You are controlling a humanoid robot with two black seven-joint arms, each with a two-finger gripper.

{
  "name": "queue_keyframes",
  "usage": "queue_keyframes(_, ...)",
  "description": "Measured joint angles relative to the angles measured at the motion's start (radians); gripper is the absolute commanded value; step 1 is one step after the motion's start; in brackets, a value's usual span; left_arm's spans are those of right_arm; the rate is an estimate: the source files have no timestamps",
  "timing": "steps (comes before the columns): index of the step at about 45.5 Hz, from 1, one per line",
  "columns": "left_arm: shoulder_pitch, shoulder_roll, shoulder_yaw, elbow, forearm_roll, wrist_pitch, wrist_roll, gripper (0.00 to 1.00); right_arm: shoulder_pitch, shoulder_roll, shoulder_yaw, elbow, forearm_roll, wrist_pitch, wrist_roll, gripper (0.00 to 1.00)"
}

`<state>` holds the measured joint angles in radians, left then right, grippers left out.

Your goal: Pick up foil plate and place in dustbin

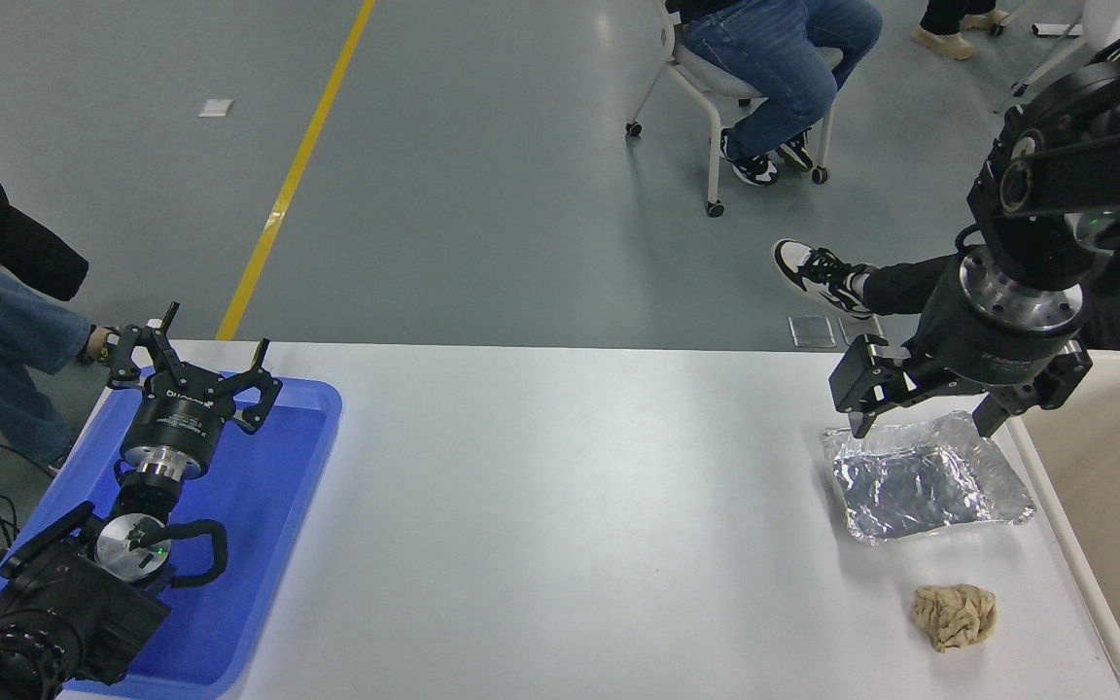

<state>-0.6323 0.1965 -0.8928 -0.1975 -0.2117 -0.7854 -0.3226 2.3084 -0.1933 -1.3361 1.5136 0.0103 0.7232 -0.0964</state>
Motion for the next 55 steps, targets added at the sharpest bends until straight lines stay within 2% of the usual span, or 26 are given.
queue_keyframes(23, -0.001, 0.000, 0.000, 0.001, 0.000, 0.000, 0.000, 1.00, -0.037, -0.018, 0.005, -0.054, -0.023, -0.009, 0.001, 1.00)
queue_keyframes(33, -0.001, 0.000, 0.000, 0.001, 0.000, 0.000, 0.000, 1.00, -0.095, -0.074, 0.018, -0.102, -0.080, -0.015, 0.003, 1.00)
queue_keyframes(43, -0.001, 0.000, 0.000, 0.001, 0.000, 0.000, 0.000, 1.00, -0.253, -0.186, 0.087, -0.228, -0.259, -0.054, 0.005, 1.00)
queue_keyframes(55, -0.001, 0.000, 0.000, 0.000, 0.000, 0.000, 0.000, 1.00, -0.563, -0.348, 0.331, -0.427, -0.609, -0.139, 0.004, 1.00)
